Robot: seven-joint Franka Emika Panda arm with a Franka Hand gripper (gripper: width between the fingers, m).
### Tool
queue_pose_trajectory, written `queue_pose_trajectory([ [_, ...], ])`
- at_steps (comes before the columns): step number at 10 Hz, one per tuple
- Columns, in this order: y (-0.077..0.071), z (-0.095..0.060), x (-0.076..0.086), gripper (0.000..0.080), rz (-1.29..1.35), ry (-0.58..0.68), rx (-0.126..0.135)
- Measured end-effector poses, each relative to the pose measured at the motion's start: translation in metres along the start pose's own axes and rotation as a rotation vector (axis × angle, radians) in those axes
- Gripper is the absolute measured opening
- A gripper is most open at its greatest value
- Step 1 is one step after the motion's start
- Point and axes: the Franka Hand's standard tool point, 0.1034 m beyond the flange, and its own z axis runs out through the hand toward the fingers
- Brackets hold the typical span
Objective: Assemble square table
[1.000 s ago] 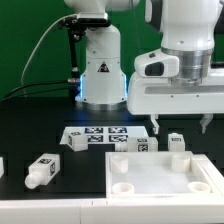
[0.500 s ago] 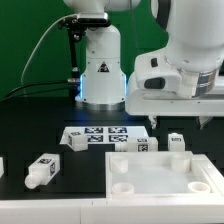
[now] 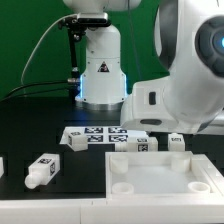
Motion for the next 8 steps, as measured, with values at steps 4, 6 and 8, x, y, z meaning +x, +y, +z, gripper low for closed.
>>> queue_pose_trajectory([
  [4,-0.012,-0.001,0.002,0.0649,-0.03,0.002,-0.003],
  [6,-0.004,-0.002,0.002,0.0649,-0.01,0.005,0.006],
  [8,-0.004,-0.001,0.003,0.0649,-0.003,0.002,0.007],
])
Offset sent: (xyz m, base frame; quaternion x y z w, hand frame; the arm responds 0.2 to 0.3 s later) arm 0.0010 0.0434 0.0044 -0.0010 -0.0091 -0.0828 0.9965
